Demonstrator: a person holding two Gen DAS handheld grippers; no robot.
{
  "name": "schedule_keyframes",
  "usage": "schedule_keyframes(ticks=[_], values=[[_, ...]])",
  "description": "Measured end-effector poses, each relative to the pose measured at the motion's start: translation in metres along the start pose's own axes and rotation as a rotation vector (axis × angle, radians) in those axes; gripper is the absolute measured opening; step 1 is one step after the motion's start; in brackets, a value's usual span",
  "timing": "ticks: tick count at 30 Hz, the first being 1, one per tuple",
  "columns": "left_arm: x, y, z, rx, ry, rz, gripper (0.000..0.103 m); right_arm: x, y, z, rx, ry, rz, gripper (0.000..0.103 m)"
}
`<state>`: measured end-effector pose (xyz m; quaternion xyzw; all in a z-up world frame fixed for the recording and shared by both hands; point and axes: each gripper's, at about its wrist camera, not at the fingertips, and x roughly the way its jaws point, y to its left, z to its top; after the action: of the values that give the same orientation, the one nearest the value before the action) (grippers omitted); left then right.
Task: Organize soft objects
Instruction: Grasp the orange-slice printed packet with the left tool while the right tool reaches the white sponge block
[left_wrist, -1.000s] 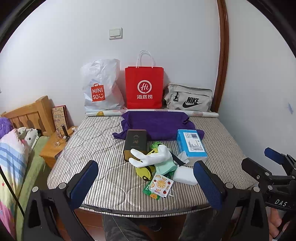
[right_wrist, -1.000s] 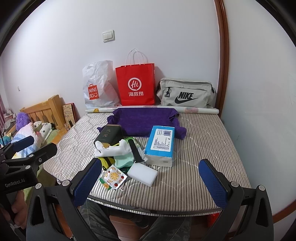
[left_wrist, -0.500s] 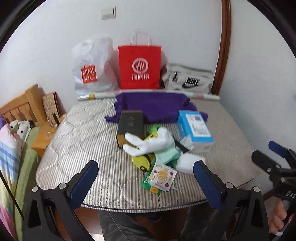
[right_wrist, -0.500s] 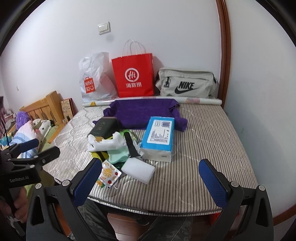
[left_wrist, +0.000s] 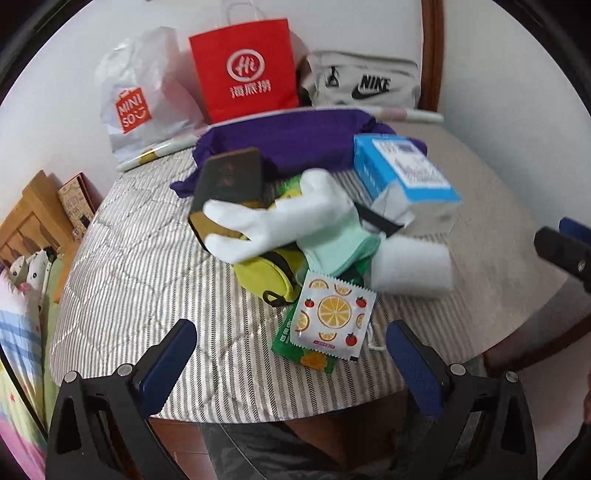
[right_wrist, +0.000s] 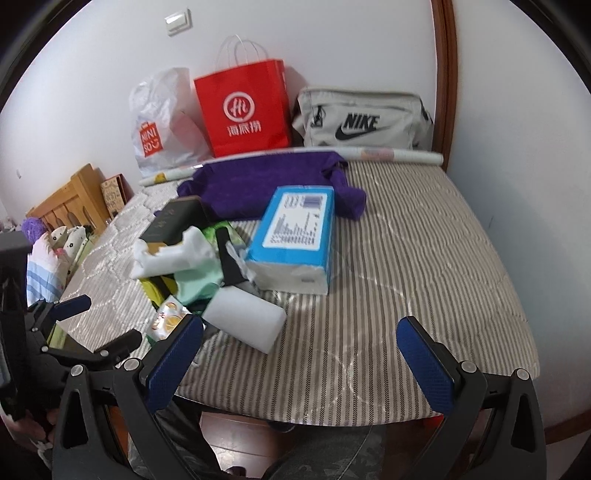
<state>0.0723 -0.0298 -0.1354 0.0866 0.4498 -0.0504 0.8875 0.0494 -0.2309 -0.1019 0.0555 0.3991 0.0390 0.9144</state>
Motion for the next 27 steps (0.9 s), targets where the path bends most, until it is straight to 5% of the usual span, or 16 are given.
schedule_keyframes(ticks=[15, 22, 23, 25, 27], values=[[0.058, -0.028, 0.001, 0.104, 0.068, 0.006, 0.1, 0.061, -0.022, -0.014, 0.054, 0.124, 0.005, 0.103], [0.076, -0.03, 0.0, 0.059, 0.086, -0.031, 0.1, 0.077, -0.029, -0.019, 0.055, 0.156, -0.007, 0.103], [0.077, -0.026, 0.0, 0.031, 0.094, -0.059, 0.095, 0.079, -0.03, -0.02, 0.057, 0.158, -0.01, 0.103], [0.074, -0.019, 0.0, -0.013, 0.088, -0.104, 0.07, 0.081, -0.03, -0.02, 0.056, 0.162, -0.01, 0.103], [0.069, -0.014, 0.001, -0.016, 0.088, -0.107, 0.062, 0.082, -0.03, -0.021, 0.052, 0.163, -0.013, 0.103]])
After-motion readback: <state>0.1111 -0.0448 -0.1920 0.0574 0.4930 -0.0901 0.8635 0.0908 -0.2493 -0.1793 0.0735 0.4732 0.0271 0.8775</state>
